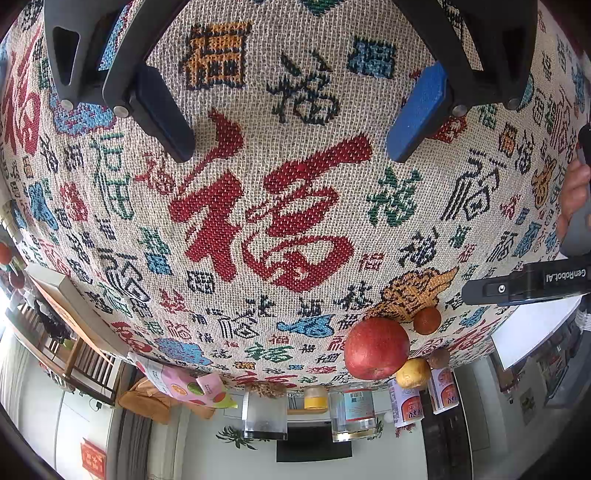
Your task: Organize fruits
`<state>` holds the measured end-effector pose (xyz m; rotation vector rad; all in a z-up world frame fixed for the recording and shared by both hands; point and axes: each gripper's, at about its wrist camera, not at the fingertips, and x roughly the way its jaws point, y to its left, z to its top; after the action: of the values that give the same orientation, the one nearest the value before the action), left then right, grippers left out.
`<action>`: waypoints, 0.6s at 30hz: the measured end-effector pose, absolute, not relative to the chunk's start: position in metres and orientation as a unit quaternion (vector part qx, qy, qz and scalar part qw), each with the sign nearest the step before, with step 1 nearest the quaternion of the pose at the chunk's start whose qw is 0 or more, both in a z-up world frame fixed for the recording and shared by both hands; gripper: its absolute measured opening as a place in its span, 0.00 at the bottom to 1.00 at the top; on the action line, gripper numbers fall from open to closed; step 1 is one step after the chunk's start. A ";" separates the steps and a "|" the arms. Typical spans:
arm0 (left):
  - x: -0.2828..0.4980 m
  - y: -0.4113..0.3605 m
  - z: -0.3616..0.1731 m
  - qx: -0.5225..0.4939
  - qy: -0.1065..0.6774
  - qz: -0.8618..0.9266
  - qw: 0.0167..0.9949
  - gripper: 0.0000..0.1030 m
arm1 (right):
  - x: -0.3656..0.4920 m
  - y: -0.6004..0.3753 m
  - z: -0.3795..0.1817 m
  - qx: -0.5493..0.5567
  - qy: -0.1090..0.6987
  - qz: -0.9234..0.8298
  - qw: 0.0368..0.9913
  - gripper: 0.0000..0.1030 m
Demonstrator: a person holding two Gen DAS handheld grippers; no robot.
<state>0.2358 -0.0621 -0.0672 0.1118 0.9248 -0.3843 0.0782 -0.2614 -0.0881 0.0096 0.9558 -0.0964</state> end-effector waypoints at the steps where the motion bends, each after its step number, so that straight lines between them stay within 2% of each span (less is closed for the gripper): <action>1: 0.243 -0.066 -0.072 0.060 0.448 -0.179 0.874 0.76 | 0.078 -0.261 -0.088 0.005 0.460 -0.046 0.887 1.00; 2: 0.249 -0.069 -0.078 0.066 0.454 -0.175 0.871 0.71 | 0.078 -0.261 -0.088 0.005 0.460 -0.046 0.887 1.00; 7: 0.256 -0.075 -0.077 0.078 0.431 -0.175 0.882 0.71 | 0.078 -0.261 -0.088 0.004 0.460 -0.046 0.887 1.00; 8: 0.256 -0.076 -0.077 0.077 0.426 -0.182 0.883 0.68 | 0.078 -0.261 -0.088 0.004 0.460 -0.046 0.887 1.00; 9: 0.257 -0.077 -0.078 0.077 0.423 -0.189 0.883 0.48 | 0.078 -0.262 -0.088 0.004 0.460 -0.046 0.887 1.00; 10: 0.257 -0.077 -0.077 0.072 0.422 -0.200 0.881 0.36 | 0.078 -0.261 -0.088 0.004 0.460 -0.046 0.887 1.00; 11: 0.256 -0.075 -0.076 0.065 0.419 -0.203 0.883 0.29 | 0.078 -0.261 -0.088 0.004 0.460 -0.046 0.887 1.00; 18: 0.214 -0.028 -0.055 0.033 0.431 -0.152 0.889 0.29 | 0.078 -0.261 -0.088 0.004 0.460 -0.046 0.887 1.00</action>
<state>0.2140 -0.0278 -0.0550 0.0681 0.8945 -0.3157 0.0784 -0.2610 -0.0884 0.0092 0.9559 -0.0965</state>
